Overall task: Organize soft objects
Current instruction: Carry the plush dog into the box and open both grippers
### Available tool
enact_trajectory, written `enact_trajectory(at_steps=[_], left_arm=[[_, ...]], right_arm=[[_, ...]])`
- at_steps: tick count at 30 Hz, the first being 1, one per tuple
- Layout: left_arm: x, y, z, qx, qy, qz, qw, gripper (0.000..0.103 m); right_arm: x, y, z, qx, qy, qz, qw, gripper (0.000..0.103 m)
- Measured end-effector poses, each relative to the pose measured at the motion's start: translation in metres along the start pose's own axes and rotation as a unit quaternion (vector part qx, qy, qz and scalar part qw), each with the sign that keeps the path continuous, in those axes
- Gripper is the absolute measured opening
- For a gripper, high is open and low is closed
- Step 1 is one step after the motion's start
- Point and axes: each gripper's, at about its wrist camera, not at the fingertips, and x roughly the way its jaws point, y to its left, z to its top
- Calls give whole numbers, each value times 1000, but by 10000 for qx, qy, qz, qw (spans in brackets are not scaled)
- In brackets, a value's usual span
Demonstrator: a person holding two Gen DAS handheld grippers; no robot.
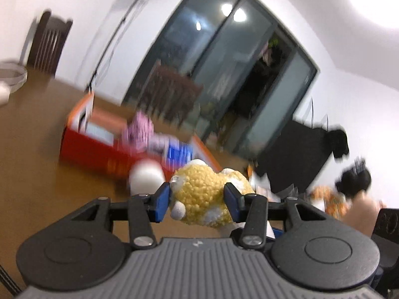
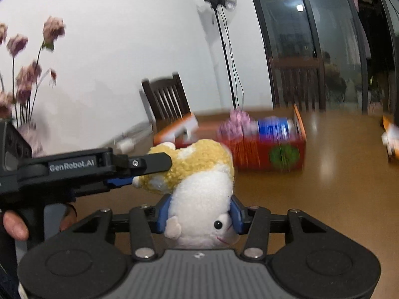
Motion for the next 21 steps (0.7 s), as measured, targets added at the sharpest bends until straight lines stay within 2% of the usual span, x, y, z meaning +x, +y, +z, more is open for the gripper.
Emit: enact_trajectory(at_steps=[2,4,7,9,14,16,18,21], left_arm=[[20,5,34,48,-68,100,9999,47],[44,15,66,2,18,225,9997,47],[89,39,102,-43,287,564,9980,47],[118,58,115,-21,475,806,9956,47],[181,105,120,30,1061,1414,9842,47],[199,115,118,123,1329,1634,9775,47],[209,120,116,283,1511,1666,9740,52],[217,113,110,642,1523,1827,9692,56]], right_arm=[[19,0,36,-173,-122,12,9998,47],[47,-7,68,-101,-66,91,9999,47],[101,-18,110,-16,158,138,9998,47],[144,-24,128,-25,429,111,9990,47],[245,-40,138,149,1153,148,9931,47],[278,-52,135,493,1544,239,9865,46],[299,-56,127,597,1794,106,9819,46],[321,-48,118,457,2034,-117,9780,47]])
